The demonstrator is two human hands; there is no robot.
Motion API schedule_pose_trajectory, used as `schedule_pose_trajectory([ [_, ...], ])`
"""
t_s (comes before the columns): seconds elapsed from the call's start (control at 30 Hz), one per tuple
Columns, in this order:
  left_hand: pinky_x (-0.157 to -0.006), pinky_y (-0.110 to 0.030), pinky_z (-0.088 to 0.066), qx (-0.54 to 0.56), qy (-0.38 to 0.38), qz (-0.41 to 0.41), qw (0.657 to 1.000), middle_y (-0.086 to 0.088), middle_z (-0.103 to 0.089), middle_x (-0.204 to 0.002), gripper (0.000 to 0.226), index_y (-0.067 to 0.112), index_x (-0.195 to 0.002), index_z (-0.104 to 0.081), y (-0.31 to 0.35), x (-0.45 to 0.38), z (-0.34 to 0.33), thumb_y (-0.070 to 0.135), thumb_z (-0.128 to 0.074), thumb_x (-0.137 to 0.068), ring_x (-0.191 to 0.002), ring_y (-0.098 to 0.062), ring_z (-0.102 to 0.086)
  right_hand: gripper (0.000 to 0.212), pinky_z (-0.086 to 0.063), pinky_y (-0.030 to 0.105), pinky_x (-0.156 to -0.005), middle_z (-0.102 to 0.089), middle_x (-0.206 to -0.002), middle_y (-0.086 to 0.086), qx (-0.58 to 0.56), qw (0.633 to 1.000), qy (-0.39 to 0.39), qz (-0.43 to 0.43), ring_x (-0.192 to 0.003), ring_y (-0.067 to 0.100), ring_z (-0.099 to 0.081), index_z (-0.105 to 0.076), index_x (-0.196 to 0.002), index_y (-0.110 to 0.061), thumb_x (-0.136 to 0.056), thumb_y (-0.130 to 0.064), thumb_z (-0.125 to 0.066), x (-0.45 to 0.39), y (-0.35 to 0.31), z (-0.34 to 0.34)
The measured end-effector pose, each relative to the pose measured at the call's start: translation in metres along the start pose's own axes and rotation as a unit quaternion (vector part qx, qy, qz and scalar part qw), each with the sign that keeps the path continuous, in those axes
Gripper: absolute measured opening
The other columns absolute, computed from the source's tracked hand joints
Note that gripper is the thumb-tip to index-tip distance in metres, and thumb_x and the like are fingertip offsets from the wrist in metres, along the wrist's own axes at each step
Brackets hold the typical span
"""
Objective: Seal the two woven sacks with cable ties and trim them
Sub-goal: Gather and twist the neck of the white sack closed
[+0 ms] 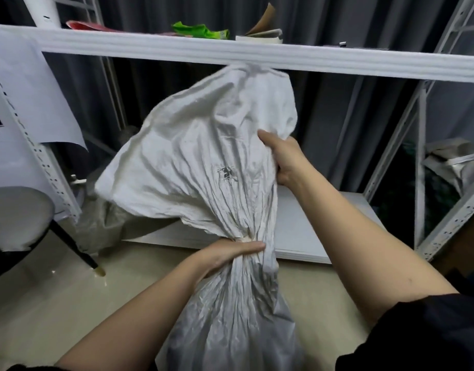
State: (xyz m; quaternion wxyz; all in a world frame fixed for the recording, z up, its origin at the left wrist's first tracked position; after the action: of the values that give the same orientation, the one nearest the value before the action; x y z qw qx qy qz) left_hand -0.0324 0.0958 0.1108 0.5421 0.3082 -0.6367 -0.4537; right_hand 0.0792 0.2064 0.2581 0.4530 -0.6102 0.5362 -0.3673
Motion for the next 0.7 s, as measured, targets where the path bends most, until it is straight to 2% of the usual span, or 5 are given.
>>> schedule_pose_trajectory([
  [0.13, -0.074, -0.012, -0.044, -0.046, 0.053, -0.021, 0.997, 0.012, -0.067, -0.096, 0.034, 0.024, -0.106, -0.068, 0.007, -0.006, -0.014, 0.038, -0.074, -0.076, -0.081, 0.001, -0.061, 0.014, -0.055, 0.036, -0.080, -0.069, -0.092, 0.011, -0.098, 0.994, 0.031, 0.037, -0.082, 0.025, -0.068, -0.062, -0.101, -0.006, -0.087, -0.003, -0.061, 0.005, -0.002, -0.037],
  [0.23, -0.090, -0.024, -0.049, -0.040, 0.103, -0.019, 0.994, -0.001, -0.069, -0.111, 0.034, 0.014, -0.109, -0.067, 0.004, -0.010, -0.012, 0.027, -0.070, -0.079, -0.094, -0.012, -0.065, 0.043, -0.055, 0.039, -0.086, -0.068, -0.107, 0.014, -0.146, 0.985, 0.096, 0.005, -0.092, 0.029, -0.068, -0.053, -0.122, -0.001, -0.082, -0.010, -0.065, -0.003, 0.006, -0.034],
  [0.4, -0.091, -0.031, -0.053, -0.004, 0.103, -0.010, 0.995, -0.006, -0.074, -0.099, 0.043, 0.007, -0.093, -0.075, 0.003, -0.013, 0.001, 0.031, -0.068, -0.057, -0.093, -0.019, -0.069, 0.094, -0.047, 0.042, -0.100, -0.058, -0.134, 0.001, 0.128, 0.974, -0.168, -0.080, -0.117, 0.020, -0.060, -0.034, -0.143, -0.020, -0.066, -0.052, -0.077, 0.011, 0.024, -0.006],
  [0.57, -0.067, -0.030, -0.040, -0.116, 0.113, -0.061, 0.985, -0.010, -0.055, -0.071, 0.009, 0.014, -0.069, -0.054, 0.022, -0.008, -0.002, 0.023, -0.055, -0.067, -0.069, -0.018, -0.052, 0.056, -0.053, 0.025, -0.084, -0.066, -0.119, -0.008, 0.280, 0.915, -0.261, -0.126, -0.108, 0.009, -0.064, -0.048, -0.130, -0.029, -0.080, -0.023, -0.074, 0.049, 0.075, 0.019],
  [0.7, -0.063, -0.027, -0.038, -0.144, 0.076, -0.078, 0.984, -0.004, -0.051, -0.075, 0.008, 0.017, -0.075, -0.050, 0.030, -0.009, -0.010, 0.015, -0.057, -0.080, -0.068, -0.013, -0.046, 0.032, -0.050, 0.011, -0.063, -0.070, -0.101, -0.001, 0.253, 0.960, -0.100, -0.059, -0.092, 0.015, -0.066, -0.064, -0.112, -0.016, -0.082, -0.007, -0.068, 0.047, 0.078, 0.020],
])
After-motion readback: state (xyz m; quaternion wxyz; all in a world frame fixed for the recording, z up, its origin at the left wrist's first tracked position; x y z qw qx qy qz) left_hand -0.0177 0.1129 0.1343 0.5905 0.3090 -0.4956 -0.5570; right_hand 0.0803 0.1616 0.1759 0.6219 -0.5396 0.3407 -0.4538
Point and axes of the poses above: each hand's wrist, its own x-axis away from the middle knuckle, its own z-axis out of the back of the hand, y = z × x, the point moved 3 cm from there along -x, towards the middle knuckle
